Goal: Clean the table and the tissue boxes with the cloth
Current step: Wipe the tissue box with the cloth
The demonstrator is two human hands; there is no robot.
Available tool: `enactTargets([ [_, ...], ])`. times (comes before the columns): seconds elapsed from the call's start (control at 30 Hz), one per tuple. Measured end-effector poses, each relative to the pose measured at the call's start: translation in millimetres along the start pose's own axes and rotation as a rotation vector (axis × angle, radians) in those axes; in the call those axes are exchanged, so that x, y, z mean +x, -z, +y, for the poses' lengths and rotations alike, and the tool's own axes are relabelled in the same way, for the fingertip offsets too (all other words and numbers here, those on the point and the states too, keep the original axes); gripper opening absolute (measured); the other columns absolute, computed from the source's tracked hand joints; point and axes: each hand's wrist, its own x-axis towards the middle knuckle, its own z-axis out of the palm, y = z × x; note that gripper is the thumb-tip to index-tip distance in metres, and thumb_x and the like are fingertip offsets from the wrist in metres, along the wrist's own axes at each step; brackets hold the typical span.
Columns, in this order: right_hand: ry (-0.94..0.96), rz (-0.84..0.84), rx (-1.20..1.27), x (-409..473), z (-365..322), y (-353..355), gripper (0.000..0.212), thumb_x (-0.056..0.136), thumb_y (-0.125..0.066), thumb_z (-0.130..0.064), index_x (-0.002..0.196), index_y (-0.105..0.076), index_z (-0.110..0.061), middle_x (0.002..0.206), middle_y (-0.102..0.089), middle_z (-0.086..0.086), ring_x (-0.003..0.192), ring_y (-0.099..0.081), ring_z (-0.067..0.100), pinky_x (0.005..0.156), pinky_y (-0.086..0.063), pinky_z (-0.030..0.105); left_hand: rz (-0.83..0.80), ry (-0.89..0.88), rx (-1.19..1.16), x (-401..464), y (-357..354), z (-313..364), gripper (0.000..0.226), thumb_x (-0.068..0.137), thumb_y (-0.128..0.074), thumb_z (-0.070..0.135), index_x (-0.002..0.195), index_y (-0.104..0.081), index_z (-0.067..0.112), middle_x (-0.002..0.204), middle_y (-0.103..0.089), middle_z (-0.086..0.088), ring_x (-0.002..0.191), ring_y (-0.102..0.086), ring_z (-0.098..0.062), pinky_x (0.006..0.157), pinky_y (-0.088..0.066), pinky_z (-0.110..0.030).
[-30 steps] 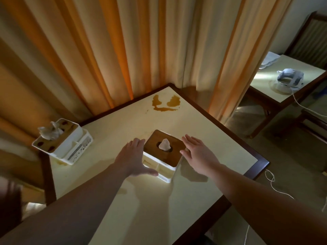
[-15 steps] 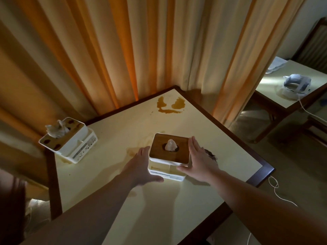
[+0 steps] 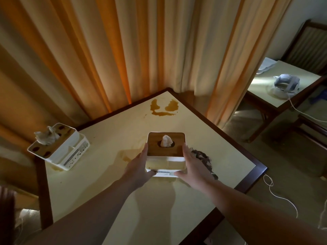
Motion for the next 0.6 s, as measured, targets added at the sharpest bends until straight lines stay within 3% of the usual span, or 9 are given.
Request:
enactTargets([
  [0.13, -0.001, -0.011, 0.098, 12, 1, 37, 0.12, 0.089, -0.078, -0.045, 0.159, 0.02, -0.046, 0.141, -0.056, -0.012, 0.112, -0.067, 0.015, 0.091, -0.062, 0.039, 0.013, -0.007, -0.097, 17, 17, 17, 0.112, 0.091, -0.076, 0.042, 0.164, 0.009, 0.032, 0.162, -0.039, -0.002, 0.142, -0.045, -0.029, 0.111, -0.042, -0.045],
  [0.23, -0.049, -0.032, 0.189, 25, 6, 59, 0.115, 0.093, -0.075, -0.043, 0.164, 0.014, -0.029, 0.123, -0.065, -0.01, 0.091, -0.068, 0.005, 0.073, -0.06, 0.022, 0.024, -0.002, -0.169, 33, 28, 33, 0.102, 0.094, -0.072, 0.043, 0.164, 0.001, 0.032, 0.162, -0.039, -0.002, 0.141, -0.046, -0.031, 0.11, -0.043, -0.047],
  [0.3, -0.07, -0.018, 0.235, 33, 10, 71, 0.106, 0.096, -0.072, -0.043, 0.166, 0.005, -0.025, 0.123, -0.065, -0.011, 0.085, -0.066, 0.001, 0.06, -0.052, 0.014, 0.038, -0.008, -0.227, 45, 34, 42, 0.096, 0.095, -0.071, 0.043, 0.164, -0.005, 0.032, 0.161, -0.041, -0.001, 0.14, -0.047, -0.031, 0.109, -0.046, -0.047],
  [0.4, -0.073, 0.012, 0.278, 46, 15, 82, 0.089, 0.098, -0.069, -0.044, 0.163, -0.012, -0.025, 0.125, -0.067, -0.003, 0.079, -0.067, 0.003, 0.051, -0.049, 0.014, 0.048, 0.007, -0.302, 61, 38, 53, 0.09, 0.096, -0.07, 0.043, 0.163, -0.012, 0.034, 0.162, -0.041, 0.001, 0.142, -0.045, -0.03, 0.112, -0.045, -0.052],
  [0.47, -0.071, 0.025, 0.278, 56, 20, 87, 0.084, 0.1, -0.065, -0.046, 0.162, -0.013, -0.025, 0.127, -0.067, 0.0, 0.08, -0.069, 0.007, 0.051, -0.05, 0.017, 0.056, 0.031, -0.312, 73, 37, 60, 0.087, 0.096, -0.069, 0.045, 0.163, -0.014, 0.037, 0.161, -0.041, 0.001, 0.143, -0.044, -0.03, 0.112, -0.046, -0.053],
  [0.6, -0.098, 0.028, 0.274, 73, 32, 92, 0.087, 0.1, -0.057, -0.057, 0.165, -0.004, -0.033, 0.134, -0.065, -0.002, 0.093, -0.072, 0.014, 0.069, -0.063, 0.034, 0.052, 0.056, -0.299, 94, 33, 71, 0.083, 0.098, -0.064, 0.05, 0.162, -0.012, 0.041, 0.16, -0.042, -0.001, 0.141, -0.046, -0.032, 0.11, -0.048, -0.053],
])
